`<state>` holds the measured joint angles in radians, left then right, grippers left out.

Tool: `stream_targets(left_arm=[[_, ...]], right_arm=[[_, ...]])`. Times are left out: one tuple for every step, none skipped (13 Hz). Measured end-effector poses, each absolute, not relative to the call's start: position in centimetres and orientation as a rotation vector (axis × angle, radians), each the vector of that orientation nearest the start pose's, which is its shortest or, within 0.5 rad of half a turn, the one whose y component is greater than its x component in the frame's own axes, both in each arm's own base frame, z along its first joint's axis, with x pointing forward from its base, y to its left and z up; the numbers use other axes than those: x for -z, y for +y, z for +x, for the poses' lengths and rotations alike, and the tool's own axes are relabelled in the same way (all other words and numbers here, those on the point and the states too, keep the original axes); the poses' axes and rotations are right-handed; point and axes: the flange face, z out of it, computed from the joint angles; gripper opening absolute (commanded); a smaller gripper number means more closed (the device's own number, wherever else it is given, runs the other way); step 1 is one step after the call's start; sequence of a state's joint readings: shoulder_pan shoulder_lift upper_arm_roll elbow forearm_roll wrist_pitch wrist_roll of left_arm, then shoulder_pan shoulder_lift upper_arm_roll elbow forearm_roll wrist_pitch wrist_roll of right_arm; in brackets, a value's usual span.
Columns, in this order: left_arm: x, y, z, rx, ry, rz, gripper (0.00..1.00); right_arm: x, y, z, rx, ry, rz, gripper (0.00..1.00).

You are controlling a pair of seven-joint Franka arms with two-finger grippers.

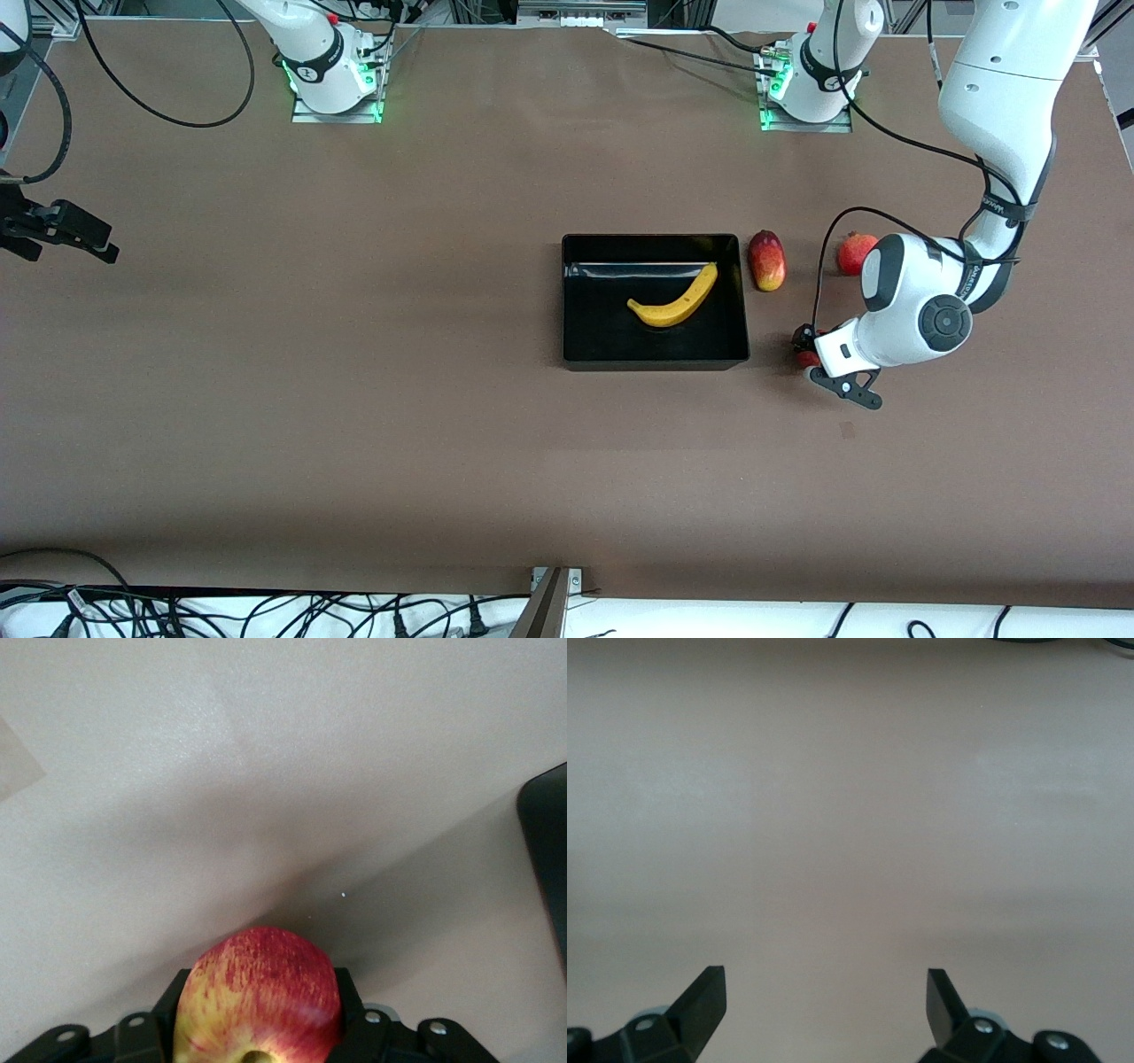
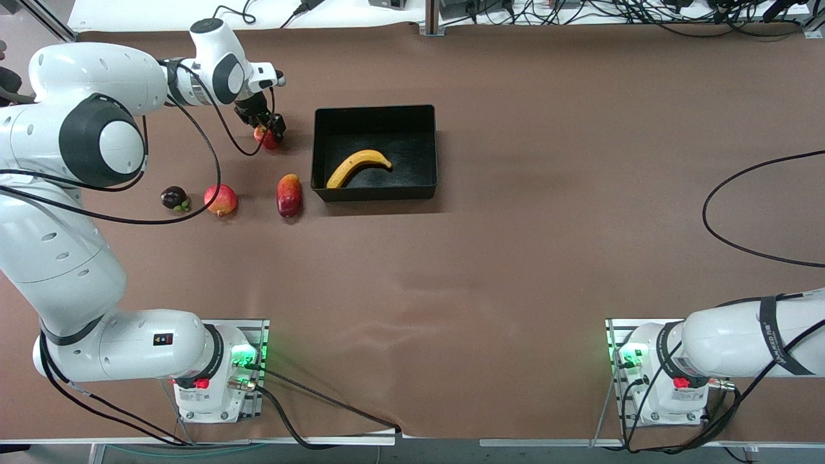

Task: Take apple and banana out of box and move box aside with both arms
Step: 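Lower the apple onto the table beside the tray, open the left gripper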

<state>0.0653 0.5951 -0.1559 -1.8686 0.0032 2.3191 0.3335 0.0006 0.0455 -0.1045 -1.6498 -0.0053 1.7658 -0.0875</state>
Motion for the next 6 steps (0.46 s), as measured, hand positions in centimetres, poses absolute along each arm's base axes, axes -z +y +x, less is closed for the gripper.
stream_targets(left_arm=[[-18.6, -5.3, 62.1, -0.205, 0.652, -3.172, 1.0], [-18.8, -5.3, 62.2, -0.196, 0.653, -3.171, 1.0], [-19.5, -5.3, 62.4, -0.184, 0.654, -3.17, 1.0], [-20.8, -5.6, 62.6, -0.184, 0.663, -3.167, 1.0], [-22.9, -6.2, 62.6, -0.189, 0.682, -3.161, 1.0], [-25.5, -7.3, 62.3, -0.193, 0.707, -3.149, 1.0]], right_arm=[[-57.9, -6.0, 58.0, 0.11, 0.024, -3.156, 1.0], [-57.9, -6.0, 58.0, 0.11, 0.024, -3.156, 1.0], [-57.9, -6.0, 58.0, 0.11, 0.024, -3.156, 1.0], [-57.9, -6.0, 58.0, 0.11, 0.024, -3.156, 1.0], [-57.9, -6.0, 58.0, 0.111, 0.024, -3.156, 1.0], [-57.9, -6.0, 58.0, 0.111, 0.024, -3.156, 1.0]])
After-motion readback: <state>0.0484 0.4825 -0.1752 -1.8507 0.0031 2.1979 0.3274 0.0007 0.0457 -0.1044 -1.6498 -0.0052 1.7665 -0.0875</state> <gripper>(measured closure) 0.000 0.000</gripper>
